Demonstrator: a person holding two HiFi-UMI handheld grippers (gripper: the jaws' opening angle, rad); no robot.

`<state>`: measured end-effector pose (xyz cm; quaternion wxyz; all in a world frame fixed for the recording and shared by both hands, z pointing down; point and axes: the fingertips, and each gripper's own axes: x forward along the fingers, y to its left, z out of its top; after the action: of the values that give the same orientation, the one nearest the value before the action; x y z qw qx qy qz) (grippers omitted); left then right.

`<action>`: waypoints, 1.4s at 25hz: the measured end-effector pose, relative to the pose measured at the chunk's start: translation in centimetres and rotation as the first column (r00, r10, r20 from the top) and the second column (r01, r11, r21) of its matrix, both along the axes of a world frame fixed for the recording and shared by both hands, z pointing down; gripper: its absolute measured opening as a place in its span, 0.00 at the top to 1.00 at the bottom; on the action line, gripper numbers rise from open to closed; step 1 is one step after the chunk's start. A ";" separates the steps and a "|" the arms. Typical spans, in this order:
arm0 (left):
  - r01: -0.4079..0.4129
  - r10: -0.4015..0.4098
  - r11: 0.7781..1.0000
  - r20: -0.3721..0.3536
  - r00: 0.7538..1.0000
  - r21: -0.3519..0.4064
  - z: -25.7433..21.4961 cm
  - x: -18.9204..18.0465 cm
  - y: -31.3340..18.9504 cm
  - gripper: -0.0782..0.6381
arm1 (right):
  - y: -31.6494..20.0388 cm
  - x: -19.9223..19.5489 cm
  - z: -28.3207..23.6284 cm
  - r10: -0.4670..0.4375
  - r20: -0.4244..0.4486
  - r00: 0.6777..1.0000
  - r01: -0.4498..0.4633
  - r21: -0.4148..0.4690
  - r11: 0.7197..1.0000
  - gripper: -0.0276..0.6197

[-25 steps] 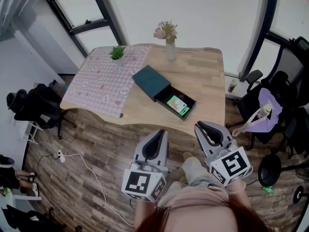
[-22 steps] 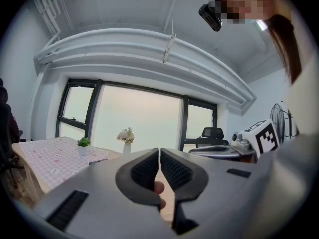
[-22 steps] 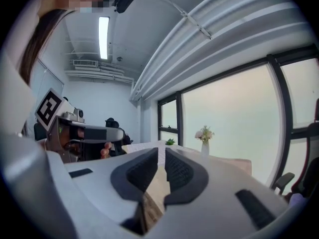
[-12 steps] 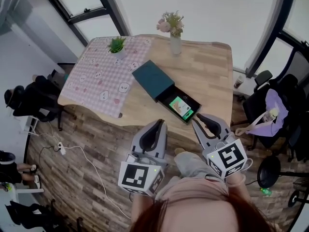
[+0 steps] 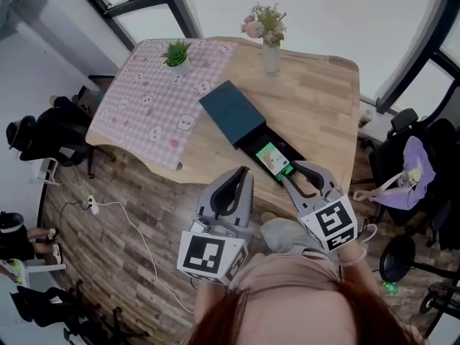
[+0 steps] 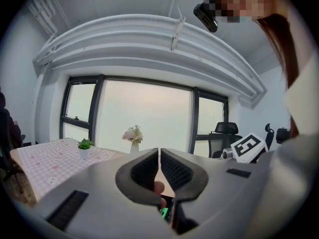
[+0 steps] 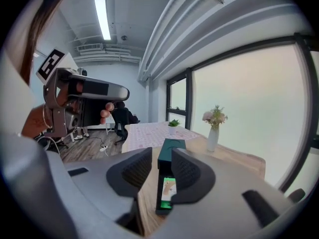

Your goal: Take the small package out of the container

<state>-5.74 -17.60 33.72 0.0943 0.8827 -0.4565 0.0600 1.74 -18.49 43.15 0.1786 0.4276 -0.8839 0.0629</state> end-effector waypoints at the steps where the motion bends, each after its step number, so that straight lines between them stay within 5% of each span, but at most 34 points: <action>1: 0.005 -0.005 1.000 0.002 1.000 -0.002 0.0 0.0 -0.4 0.87 | -0.5 0.0 0.5 -0.010 -0.011 1.000 0.010 -0.009 1.000 0.79; 14: 0.110 -0.110 0.994 0.000 0.994 -0.026 1.1 -2.4 -4.4 0.87 | -4.5 -1.4 7.2 -0.145 -0.119 0.982 0.131 -0.120 0.984 0.70; 35: 0.217 -0.215 0.971 0.029 0.976 -0.099 4.3 -5.5 -8.7 0.87 | -7.8 -2.4 18.9 -0.274 -0.267 0.924 0.172 -0.349 0.921 0.55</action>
<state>-11.21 -26.35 38.05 0.1411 0.8213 -0.5469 0.0805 -0.67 -26.26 62.04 0.3880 0.2928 -0.8662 0.1157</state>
